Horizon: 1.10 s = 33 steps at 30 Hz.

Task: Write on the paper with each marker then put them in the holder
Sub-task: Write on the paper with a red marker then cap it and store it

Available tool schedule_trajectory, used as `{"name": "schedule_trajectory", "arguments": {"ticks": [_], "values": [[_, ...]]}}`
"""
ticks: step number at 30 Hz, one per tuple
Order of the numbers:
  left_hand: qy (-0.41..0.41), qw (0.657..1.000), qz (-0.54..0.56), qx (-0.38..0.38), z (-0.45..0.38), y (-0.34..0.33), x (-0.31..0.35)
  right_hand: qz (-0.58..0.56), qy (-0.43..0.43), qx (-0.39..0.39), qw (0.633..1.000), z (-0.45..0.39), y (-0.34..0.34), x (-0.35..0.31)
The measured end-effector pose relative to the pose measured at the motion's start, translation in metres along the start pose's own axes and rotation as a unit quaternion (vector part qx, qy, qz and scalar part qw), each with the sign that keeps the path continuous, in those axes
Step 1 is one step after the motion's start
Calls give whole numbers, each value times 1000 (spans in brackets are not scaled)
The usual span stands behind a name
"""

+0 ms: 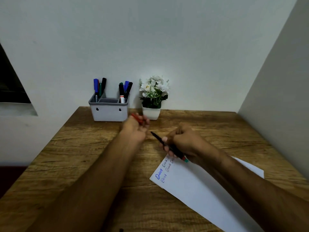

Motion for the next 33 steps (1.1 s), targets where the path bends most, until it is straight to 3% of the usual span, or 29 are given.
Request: {"name": "schedule_trajectory", "arguments": {"ticks": [1,3,5,6,9,12,18,21,24,26,29,31,33], "values": [[-6,1000,-17,9,-6,5,-1,-1,-4,-7,1000,6,1,5],[-20,986,-168,4,-13,11,-6,4,19,15,1000,12,10,10],[-64,936,-346,-29,-10,5,-14,21,60,57,996,13,22,7],[-112,894,-433,-33,-9,2,-15,24,80,72,994,14,27,4],[-193,720,-666,12,-11,1,-11,38,108,93,989,18,35,1],[-205,636,-743,13,-13,6,-12,55,115,97,987,21,39,3],[-214,602,-769,-12,-17,7,-17,38,123,102,986,22,47,9],[-265,586,-766,-26,-9,3,-13,-16,135,81,987,26,48,12],[-317,595,-729,-122,10,-3,-15,-82,179,51,979,27,51,13],[-296,569,-737,-214,21,-4,-23,-155,203,22,967,25,55,16],[-244,499,-770,-315,32,2,-37,-242,234,1,942,23,62,20],[-204,456,-794,-345,35,8,-44,-235,249,18,939,26,67,22],[-178,439,-798,-373,35,13,-48,-206,255,48,944,28,69,28]]}}
Point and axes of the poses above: each hand's wrist, its own z-axis away from the middle knuckle, its own y-axis out of the back of the hand, x = y × z, the point moved 4 cm from there along -z, towards the middle knuckle, and after that the axes turned 14 degrees about -x, right-handed, at the moved point
